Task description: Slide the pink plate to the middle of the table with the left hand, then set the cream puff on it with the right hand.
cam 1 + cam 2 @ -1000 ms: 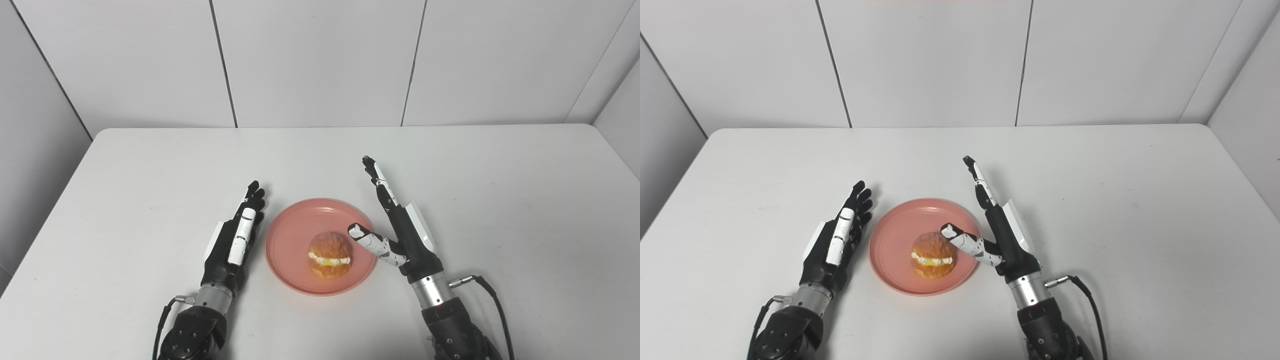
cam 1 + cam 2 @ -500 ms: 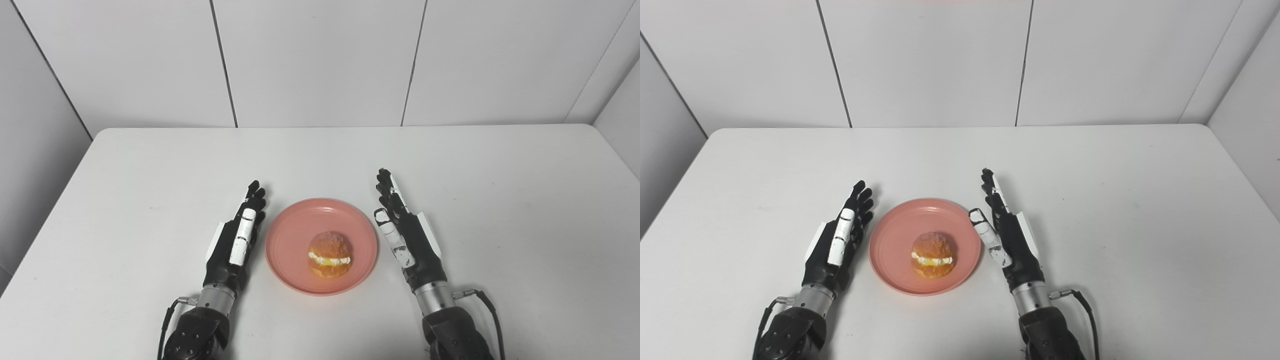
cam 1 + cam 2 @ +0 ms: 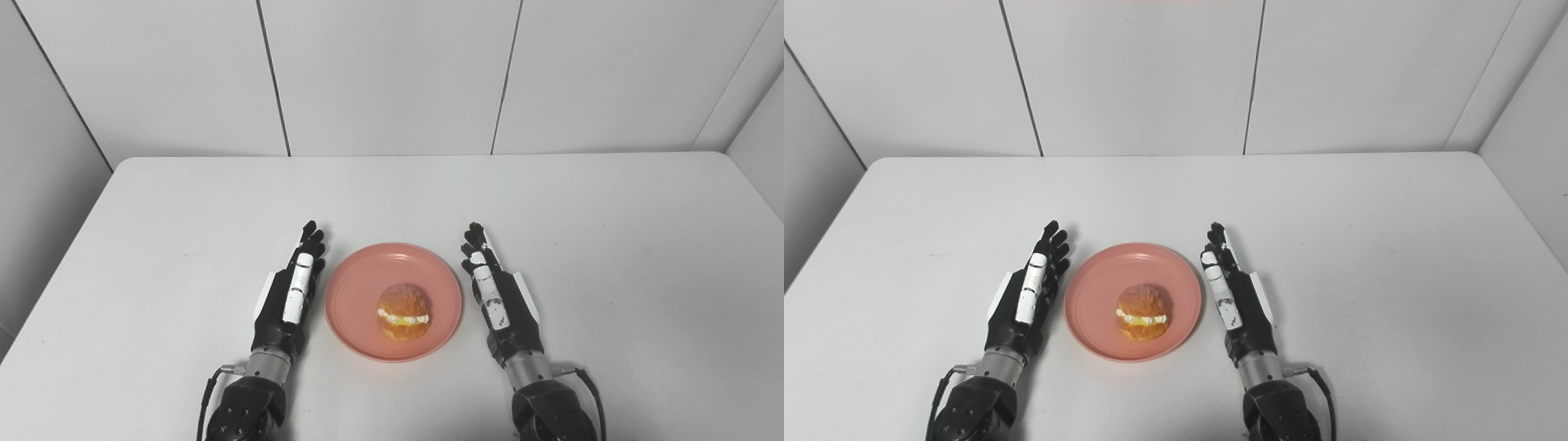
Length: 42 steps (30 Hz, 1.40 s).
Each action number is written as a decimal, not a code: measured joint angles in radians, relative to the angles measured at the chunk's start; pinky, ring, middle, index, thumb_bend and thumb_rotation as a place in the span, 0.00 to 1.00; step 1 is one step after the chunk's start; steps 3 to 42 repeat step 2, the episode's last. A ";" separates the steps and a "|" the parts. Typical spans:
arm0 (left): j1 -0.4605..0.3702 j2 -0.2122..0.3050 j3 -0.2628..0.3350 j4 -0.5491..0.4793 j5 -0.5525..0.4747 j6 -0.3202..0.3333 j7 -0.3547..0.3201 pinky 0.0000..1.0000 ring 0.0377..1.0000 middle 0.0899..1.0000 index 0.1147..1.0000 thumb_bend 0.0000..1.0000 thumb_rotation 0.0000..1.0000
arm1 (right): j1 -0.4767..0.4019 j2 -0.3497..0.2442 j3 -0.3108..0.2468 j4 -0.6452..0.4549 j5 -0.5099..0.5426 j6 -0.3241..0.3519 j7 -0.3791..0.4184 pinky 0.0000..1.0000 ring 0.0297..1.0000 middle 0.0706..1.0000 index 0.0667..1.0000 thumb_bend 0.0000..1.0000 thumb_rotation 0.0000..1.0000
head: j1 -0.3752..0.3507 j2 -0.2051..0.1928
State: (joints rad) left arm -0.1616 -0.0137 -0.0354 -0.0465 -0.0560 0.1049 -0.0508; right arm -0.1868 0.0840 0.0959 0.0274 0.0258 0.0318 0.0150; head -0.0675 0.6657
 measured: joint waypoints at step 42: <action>0.001 -0.010 0.006 0.004 0.000 -0.008 0.013 1.00 1.00 1.00 1.00 0.58 1.00 | 0.000 0.011 -0.011 0.000 0.003 0.002 -0.012 1.00 1.00 1.00 1.00 0.60 0.94 | -0.002 0.002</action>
